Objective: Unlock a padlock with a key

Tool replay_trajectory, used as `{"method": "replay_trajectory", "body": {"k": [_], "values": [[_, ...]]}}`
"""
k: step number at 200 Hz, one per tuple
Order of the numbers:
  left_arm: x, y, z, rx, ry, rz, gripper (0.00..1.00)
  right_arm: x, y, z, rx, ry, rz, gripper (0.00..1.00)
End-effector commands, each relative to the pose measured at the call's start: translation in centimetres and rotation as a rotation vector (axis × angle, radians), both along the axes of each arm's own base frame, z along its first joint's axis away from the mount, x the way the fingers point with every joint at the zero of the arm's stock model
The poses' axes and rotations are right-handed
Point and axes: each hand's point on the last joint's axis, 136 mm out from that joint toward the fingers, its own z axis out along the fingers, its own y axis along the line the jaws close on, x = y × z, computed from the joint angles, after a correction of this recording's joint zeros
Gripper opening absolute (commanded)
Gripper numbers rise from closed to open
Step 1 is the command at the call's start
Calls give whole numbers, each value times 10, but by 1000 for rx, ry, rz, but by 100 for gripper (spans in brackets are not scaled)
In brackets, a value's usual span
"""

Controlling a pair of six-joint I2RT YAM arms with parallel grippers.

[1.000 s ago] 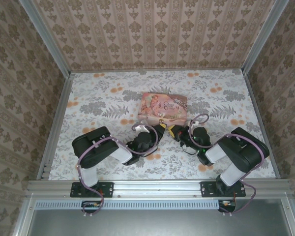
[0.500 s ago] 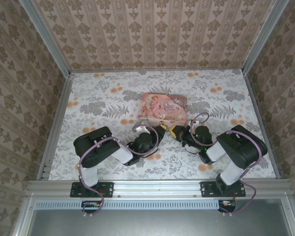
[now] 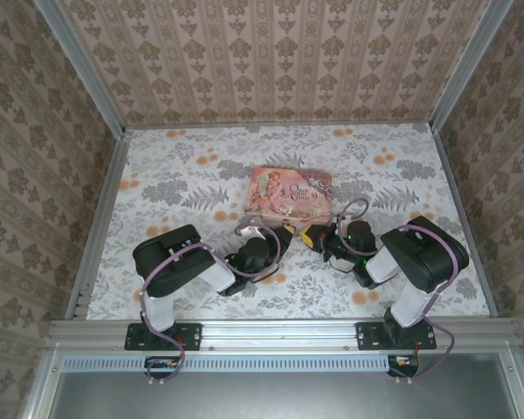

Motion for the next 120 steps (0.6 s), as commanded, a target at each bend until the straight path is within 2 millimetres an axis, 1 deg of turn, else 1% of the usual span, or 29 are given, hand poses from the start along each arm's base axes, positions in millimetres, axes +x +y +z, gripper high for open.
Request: {"method": "replay_trajectory", "body": {"k": [1,62,120], "values": [[-65,-49,31,-118,-35,-326,0,24,5,24,22,-107,-7,0],[-66,-50,31,-138,-7,-329,0,22,5,25,-29,-183,51,0],[-66,-49,39,-165,3,-324,0,19,11,36,-83,-320,136,0]]}}
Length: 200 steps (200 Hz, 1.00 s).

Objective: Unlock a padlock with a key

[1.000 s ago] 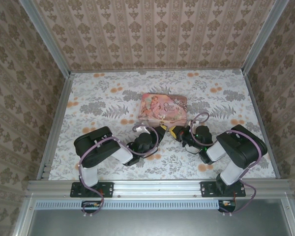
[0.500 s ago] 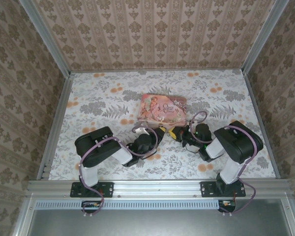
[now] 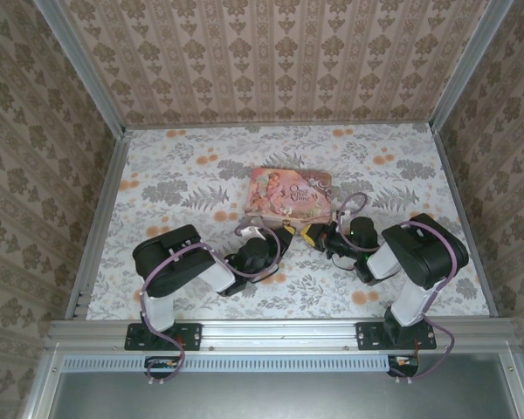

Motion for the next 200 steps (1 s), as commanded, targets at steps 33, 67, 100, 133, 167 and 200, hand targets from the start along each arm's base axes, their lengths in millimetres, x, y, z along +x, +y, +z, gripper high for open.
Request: {"method": "replay_trajectory", "body": {"k": [33,67,100,133,167,200], "values": [[-64,-46,46,-173,-13,-312,0,16,13,33,-11,-213,67,0],[-64,-45,56,-193,-23,-314,0,17,11,35,-19,-235,73,0],[-63,-42,69,-218,-41,-311,0,18,9,42,-12,-251,67,0],[-61,-39,75,-228,-51,-306,0,20,9,48,-1,-259,60,0],[-60,-40,79,-235,-56,-307,0,19,9,56,10,-274,60,0],[-58,-42,81,-242,-58,-304,0,17,11,59,18,-277,67,0]]}}
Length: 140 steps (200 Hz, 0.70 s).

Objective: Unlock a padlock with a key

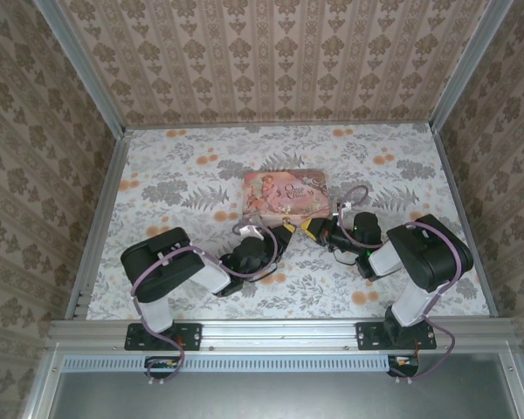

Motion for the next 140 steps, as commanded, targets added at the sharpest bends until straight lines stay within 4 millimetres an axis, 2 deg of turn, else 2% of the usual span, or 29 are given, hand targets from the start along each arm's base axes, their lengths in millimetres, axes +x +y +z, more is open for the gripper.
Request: {"method": "replay_trajectory", "body": {"k": [1,39,79,110,125,140], "values": [[-51,-44,56,-176,-57,-277,0,10,11,36,42,-125,18,0],[-49,-46,56,-175,-62,-269,0,4,13,28,61,-55,-26,0],[-47,-51,49,-167,-49,-269,0,-11,32,52,92,-98,-5,0],[-46,-51,46,-162,-47,-267,0,-19,28,33,-45,-127,-8,0],[-45,-50,44,-157,-46,-259,0,-21,24,33,-66,-175,-22,0],[-45,-50,43,-154,-46,-254,0,-21,27,33,-25,-132,-19,0]]}}
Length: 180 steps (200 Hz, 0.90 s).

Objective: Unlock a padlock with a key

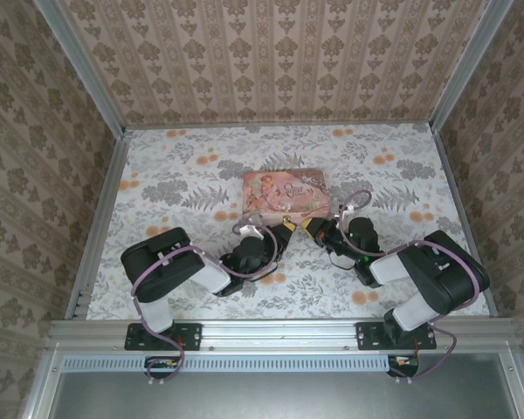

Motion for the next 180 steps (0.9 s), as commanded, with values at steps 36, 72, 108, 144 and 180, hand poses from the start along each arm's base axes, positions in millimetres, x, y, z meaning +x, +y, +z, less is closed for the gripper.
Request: {"method": "replay_trajectory", "body": {"k": [36,72,108,144,180], "values": [[-45,-51,36,-128,-41,-256,0,-20,44,37,179,-22,152,0],[-43,-48,33,-118,-41,-239,0,-26,51,34,246,74,141,0],[-42,-48,29,-112,-36,-231,0,-34,56,33,229,81,153,0],[-43,-46,25,-102,-33,-232,0,-26,46,21,138,42,138,0],[-42,-46,15,-81,-20,-226,0,-19,41,10,13,-22,135,0]]}}
